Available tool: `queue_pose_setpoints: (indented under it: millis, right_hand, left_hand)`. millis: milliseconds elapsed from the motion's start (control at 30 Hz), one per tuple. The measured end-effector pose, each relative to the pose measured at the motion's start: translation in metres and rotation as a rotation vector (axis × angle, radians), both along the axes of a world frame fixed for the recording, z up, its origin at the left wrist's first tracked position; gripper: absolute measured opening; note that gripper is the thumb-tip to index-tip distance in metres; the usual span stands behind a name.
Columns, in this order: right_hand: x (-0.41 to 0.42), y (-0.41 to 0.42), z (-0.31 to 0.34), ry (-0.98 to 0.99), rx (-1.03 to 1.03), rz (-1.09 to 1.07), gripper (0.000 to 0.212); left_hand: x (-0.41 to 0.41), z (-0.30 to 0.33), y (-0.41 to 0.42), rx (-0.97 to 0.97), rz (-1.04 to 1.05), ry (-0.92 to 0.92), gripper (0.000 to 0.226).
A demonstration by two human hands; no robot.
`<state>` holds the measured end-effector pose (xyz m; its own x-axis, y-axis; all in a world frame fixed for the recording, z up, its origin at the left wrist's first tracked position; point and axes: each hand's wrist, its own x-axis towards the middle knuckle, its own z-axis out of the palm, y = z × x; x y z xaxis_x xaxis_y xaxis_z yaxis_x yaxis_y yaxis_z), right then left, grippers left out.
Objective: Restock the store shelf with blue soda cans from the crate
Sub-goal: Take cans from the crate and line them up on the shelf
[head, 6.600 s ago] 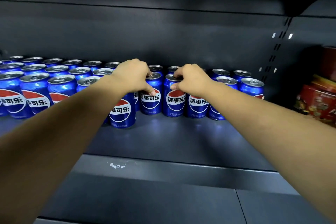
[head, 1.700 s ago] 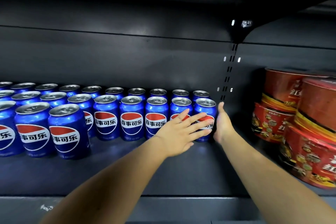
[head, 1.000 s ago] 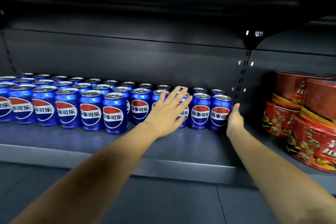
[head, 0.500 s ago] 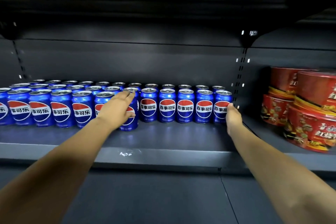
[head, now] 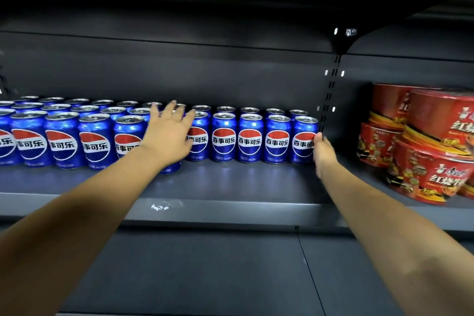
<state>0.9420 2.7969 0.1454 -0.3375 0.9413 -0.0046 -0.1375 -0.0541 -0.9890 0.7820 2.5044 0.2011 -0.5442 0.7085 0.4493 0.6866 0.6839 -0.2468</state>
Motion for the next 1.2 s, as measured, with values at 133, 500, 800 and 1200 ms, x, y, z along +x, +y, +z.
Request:
queue_pose_setpoints:
  millis: [133, 500, 800, 1200]
  right_hand:
    - [0.000, 0.013, 0.004, 0.064, -0.035, -0.037, 0.062]
    - [-0.024, 0.070, -0.016, 0.198, -0.132, 0.030, 0.105]
    - [-0.016, 0.016, 0.007, 0.178, -0.208, 0.096, 0.047]
    - [-0.019, 0.033, 0.015, 0.118, -0.136, 0.234, 0.057]
  left_hand:
    - [0.027, -0.004, 0.036, -0.009, -0.161, 0.040, 0.068]
    - [0.039, -0.015, 0.107, 0.034, -0.300, -0.097, 0.066]
    - [0.051, -0.020, 0.131, 0.056, -0.333, -0.154, 0.066]
    - [0.059, -0.001, 0.164, -0.012, -0.249, -0.210, 0.064]
